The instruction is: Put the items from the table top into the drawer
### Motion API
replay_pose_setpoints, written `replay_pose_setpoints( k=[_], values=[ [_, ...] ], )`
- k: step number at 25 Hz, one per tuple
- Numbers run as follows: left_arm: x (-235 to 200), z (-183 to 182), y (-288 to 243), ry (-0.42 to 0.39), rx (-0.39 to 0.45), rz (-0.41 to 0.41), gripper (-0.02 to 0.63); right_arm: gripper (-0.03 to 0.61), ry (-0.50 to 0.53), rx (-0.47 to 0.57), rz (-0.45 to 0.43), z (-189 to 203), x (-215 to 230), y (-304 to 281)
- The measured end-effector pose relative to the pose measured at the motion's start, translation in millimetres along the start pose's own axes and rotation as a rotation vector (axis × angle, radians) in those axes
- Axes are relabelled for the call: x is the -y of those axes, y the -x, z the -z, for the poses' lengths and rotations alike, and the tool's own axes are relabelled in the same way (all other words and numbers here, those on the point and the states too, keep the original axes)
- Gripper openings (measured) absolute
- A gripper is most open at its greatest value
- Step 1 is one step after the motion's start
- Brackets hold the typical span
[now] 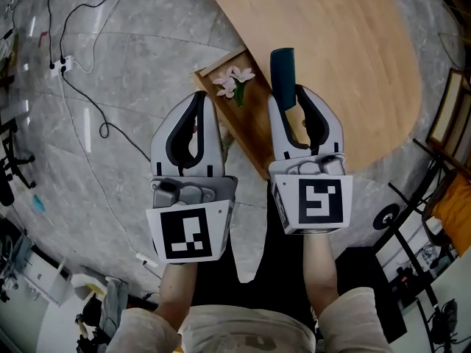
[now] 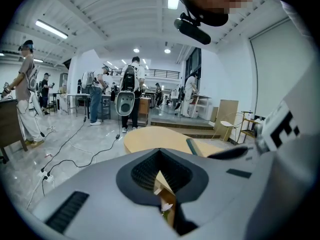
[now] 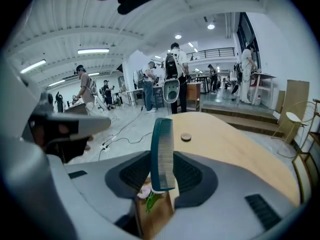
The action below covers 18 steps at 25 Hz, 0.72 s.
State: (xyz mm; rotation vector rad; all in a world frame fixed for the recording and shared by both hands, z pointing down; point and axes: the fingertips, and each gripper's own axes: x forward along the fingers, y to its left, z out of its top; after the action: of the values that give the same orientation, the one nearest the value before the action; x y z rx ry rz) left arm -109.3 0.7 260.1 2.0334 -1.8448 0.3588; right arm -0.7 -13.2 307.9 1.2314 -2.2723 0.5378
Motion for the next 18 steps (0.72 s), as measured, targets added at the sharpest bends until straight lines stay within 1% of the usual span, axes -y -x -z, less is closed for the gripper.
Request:
replay_pose_setpoints(
  k=[2, 5, 11, 14, 18],
  values=[
    [-0.2, 2.4, -0.8, 0.0, -0.005, 0.0, 0.006, 0.149, 0.004, -0.078, 0.004, 39.6, -4.6, -10.7],
    [-0.8, 7.2, -2.5, 0.0, -0.012, -0.001, 0.006, 0.149, 0.059, -0.213, -0.022, 108.2, -13.7, -26.3],
    [-1.2, 11.6, -5.0, -0.003, -0.027, -0.004, 0.006, 0.149, 0.249, -0.513, -0.162, 240.6, -36.3, -39.9],
    [-0.1, 13.5, -6.3, -0.002, -0.032, -0.001, 0.006, 0.149, 0.307, -0.633, -0.221, 282.4, -42.6, -38.5],
    [-0.4, 19.0, -7.1, 0.003, -0.041, -0.002, 0.006, 0.15, 0.327, -0.723, -0.262, 308.0, -48.1, -40.5]
  ],
)
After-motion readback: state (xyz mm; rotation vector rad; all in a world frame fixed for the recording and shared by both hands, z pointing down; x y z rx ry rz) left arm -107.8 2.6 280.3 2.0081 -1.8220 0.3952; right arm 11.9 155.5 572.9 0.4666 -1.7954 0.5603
